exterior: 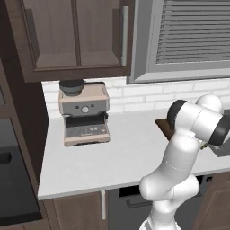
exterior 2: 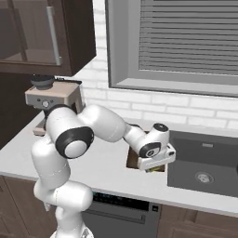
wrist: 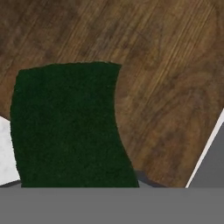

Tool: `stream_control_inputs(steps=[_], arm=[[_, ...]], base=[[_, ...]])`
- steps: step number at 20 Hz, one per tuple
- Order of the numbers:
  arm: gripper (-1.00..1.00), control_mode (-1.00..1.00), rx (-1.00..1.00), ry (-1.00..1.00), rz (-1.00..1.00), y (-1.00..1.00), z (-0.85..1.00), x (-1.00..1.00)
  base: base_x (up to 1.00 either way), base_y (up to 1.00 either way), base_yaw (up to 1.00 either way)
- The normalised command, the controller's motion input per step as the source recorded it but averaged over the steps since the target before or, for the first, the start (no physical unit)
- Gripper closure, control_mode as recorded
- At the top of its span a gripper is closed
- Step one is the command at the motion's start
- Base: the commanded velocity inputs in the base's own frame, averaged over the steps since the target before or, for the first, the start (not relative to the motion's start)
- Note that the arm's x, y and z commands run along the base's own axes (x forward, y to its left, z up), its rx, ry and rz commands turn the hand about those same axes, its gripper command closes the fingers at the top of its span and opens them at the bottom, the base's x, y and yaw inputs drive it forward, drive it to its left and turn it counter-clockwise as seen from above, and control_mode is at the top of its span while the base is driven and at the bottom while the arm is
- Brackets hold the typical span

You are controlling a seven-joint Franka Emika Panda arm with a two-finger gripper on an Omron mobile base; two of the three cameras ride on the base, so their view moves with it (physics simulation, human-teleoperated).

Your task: Pick up the sponge from the counter and clean the cutting board by briefly scrubbing or pressing down on the cutting board. Once finished, release the sponge.

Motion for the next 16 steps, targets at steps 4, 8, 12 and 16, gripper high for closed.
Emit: stream_control_inputs(steps=[4, 8, 12, 16], arm=[[1.00, -1.00, 0.06, 0.00, 0.00, -0.26, -0.13, 0.00], [1.00, -1.00, 0.05, 0.00, 0.00, -0.23, -0.17, 0.00], [1.00, -1.00, 0.00, 0.00, 0.00, -0.24, -0.21, 0.00], [1.00, -1.00, 0.00, 0.00, 0.00, -0.24, -0.18, 0.00]], base=[[0.00, 0.00, 0.00], [0.00, 0.00, 0.00], [0.00, 0.00, 0.00], [0.00, 0.00, 0.00]])
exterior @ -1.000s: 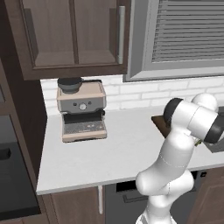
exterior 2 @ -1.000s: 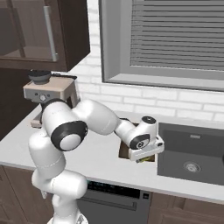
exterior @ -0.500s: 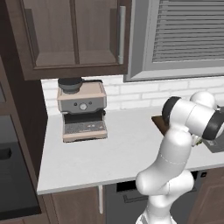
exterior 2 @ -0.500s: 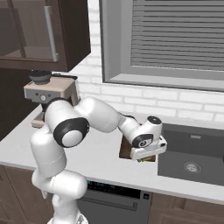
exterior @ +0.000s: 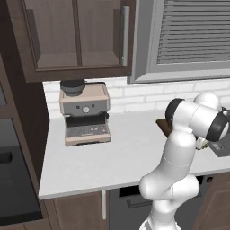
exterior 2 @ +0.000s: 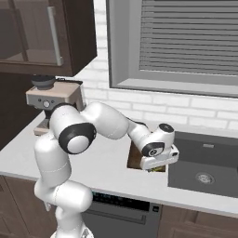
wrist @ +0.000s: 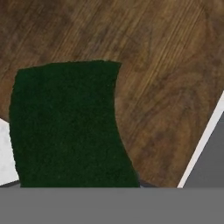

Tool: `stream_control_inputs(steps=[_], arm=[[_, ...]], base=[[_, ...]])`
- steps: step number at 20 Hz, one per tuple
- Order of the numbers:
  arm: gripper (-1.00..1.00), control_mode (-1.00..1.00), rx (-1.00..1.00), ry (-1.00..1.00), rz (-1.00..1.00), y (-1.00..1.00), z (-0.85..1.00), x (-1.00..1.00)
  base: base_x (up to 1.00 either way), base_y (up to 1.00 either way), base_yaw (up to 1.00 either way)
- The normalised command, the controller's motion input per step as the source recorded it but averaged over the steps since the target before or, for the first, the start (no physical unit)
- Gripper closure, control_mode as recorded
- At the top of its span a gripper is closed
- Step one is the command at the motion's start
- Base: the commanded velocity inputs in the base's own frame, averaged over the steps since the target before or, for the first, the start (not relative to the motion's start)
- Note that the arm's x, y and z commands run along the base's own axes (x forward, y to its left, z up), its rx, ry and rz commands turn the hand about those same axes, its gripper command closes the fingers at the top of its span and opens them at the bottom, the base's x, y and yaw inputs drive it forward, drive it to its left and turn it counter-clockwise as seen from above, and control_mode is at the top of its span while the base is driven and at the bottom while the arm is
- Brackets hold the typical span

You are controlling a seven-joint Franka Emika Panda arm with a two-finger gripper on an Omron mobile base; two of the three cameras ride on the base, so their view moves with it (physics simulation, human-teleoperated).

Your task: Pick up the sponge from the counter and clean the cutting board by briefly scrubbing or pressing down on the cutting board. Once finished, release the sponge.

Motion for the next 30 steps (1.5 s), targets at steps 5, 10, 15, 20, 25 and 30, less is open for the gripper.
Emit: stream_control_inputs(steps=[5, 10, 15, 20, 25, 30], arm=[[1.00, -1.00, 0.00, -0.03, 0.00, -0.23, -0.11, 0.00], [1.00, -1.00, 0.00, -0.04, 0.00, -0.26, -0.03, 0.00], [1.00, -1.00, 0.00, 0.00, 0.00, -0.13, -0.16, 0.10], [1.00, -1.00, 0.00, 0.00, 0.00, -0.01, -0.15, 0.32], [1.00, -1.00, 0.00, 0.00, 0.00, 0.00, -0.04, 0.51], [1.00, -1.00, 0.00, 0.00, 0.00, 0.12, -0.09, 0.91]], base=[[0.00, 0.00, 0.00], [0.00, 0.00, 0.00], [0.00, 0.00, 0.00], [0.00, 0.00, 0.00], [0.00, 0.00, 0.00], [0.00, 0.00, 0.00]])
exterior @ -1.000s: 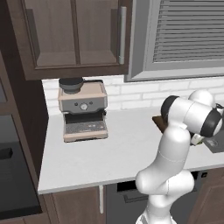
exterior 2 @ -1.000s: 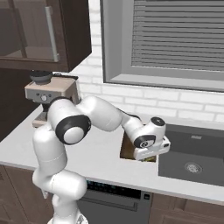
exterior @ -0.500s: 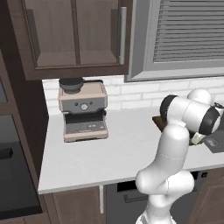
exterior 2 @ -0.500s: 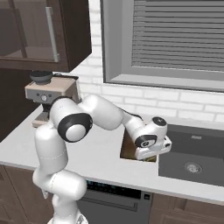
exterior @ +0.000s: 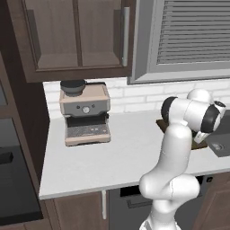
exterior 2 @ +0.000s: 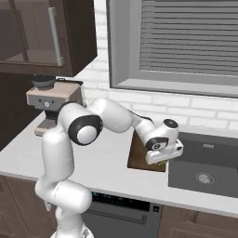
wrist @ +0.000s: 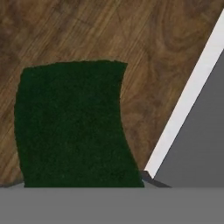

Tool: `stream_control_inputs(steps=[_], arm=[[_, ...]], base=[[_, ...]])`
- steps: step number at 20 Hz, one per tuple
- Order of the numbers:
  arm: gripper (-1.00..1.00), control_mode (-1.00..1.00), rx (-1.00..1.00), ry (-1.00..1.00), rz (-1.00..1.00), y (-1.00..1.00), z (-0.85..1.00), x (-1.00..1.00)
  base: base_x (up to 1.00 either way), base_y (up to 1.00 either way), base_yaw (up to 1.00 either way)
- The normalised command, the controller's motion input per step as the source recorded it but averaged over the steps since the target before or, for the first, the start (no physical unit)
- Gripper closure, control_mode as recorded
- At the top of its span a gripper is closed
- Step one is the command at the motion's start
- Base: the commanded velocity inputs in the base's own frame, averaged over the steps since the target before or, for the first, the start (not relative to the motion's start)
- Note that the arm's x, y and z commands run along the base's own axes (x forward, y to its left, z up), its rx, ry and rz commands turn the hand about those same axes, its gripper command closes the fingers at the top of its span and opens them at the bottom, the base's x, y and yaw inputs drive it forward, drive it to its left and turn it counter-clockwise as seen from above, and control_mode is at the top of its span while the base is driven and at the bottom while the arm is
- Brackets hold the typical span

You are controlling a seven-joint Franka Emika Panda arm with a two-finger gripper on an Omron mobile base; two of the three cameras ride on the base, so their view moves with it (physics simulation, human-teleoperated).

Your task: Pick up the sponge from the counter and clean the cutting board by briefly scrubbing or pressing down on the cutting board. Once finished, release the sponge.

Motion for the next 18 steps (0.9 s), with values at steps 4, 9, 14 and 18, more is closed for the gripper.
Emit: stream_control_inputs(steps=[4, 9, 14, 18], arm=[[1.00, -1.00, 0.00, 0.00, 0.00, 0.18, -0.11, 0.99], [1.00, -1.00, 0.01, 0.00, 0.00, 0.21, -0.19, 0.96], [1.00, -1.00, 0.02, 0.00, 0.01, 0.13, -0.31, 0.77], [1.00, -1.00, 0.00, 0.03, 0.00, 0.22, -0.37, 0.76]], base=[[0.00, 0.00, 0.00], [0.00, 0.00, 0.00], [0.00, 0.00, 0.00], [0.00, 0.00, 0.00]])
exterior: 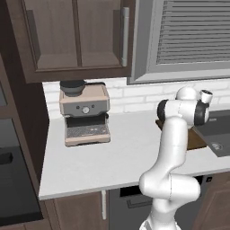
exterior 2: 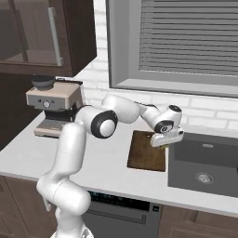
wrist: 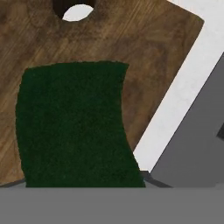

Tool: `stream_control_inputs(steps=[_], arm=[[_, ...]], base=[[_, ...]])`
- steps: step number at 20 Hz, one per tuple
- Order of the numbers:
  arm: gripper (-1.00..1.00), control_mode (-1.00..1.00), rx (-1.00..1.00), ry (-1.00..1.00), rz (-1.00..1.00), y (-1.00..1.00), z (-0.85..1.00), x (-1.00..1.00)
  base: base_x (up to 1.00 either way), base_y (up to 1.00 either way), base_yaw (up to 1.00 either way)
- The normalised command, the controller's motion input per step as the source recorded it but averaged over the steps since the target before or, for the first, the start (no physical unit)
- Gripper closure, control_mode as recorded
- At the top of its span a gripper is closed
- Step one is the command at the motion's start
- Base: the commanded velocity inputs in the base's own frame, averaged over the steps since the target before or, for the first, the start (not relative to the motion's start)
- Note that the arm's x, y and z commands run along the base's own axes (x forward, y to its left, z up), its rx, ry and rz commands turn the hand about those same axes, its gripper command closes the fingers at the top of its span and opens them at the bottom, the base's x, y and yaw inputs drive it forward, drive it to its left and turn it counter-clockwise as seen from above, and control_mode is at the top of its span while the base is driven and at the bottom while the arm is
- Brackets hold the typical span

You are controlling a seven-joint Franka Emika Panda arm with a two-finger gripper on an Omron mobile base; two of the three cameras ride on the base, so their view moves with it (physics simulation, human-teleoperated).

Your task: Pick up the sponge from the counter and clean the cutting board by briefly scrubbing or pressing down on the cutting board. Once finished, release the sponge.

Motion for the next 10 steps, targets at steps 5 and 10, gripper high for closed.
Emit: stream_control_inputs(steps=[5, 10], arm=[[1.00, -1.00, 0.00, 0.07, 0.00, 0.36, -0.39, 0.85], [1.00, -1.00, 0.00, 0.03, 0.01, 0.30, -0.54, 0.48]], base=[[0.00, 0.00, 0.00], [0.00, 0.00, 0.00]])
